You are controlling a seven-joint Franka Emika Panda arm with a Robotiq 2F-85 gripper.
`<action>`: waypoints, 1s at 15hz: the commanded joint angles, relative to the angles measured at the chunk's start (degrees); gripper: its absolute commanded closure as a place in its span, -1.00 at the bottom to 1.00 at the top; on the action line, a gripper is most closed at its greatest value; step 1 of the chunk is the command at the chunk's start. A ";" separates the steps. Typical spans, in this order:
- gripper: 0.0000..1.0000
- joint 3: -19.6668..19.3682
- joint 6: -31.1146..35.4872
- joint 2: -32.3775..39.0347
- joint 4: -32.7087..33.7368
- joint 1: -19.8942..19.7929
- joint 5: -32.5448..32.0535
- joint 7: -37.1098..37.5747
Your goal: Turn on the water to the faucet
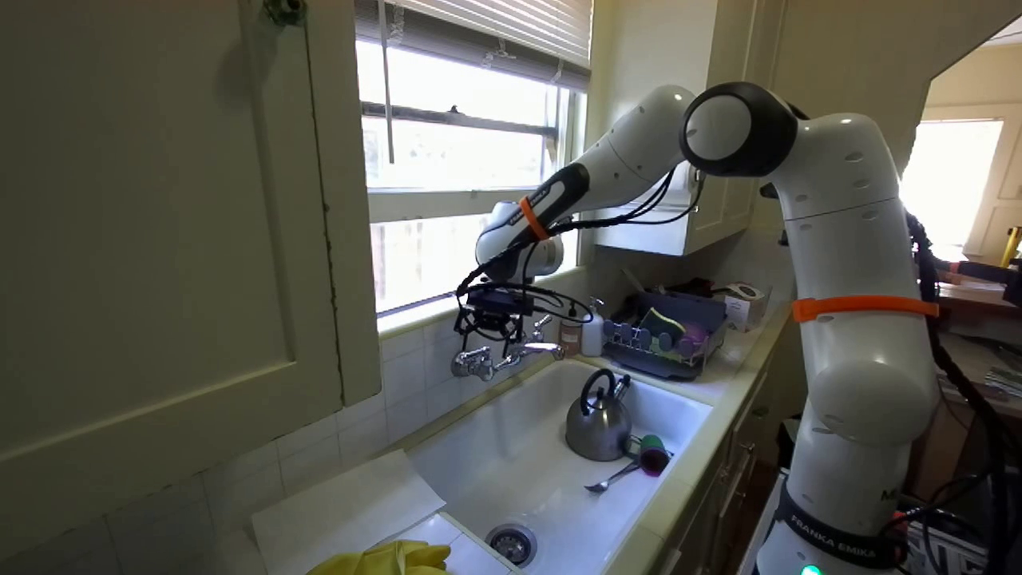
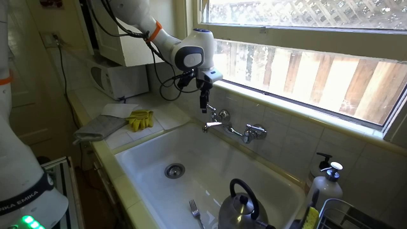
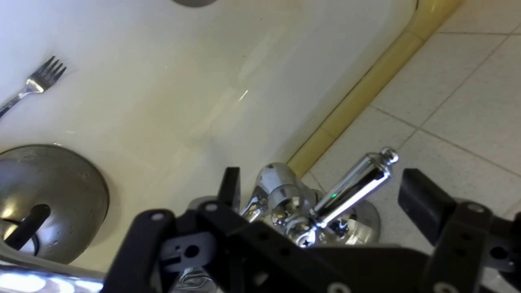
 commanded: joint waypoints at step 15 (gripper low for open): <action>-1.00 -1.54 0.95 1.87 0.49 1.71 2.72 3.81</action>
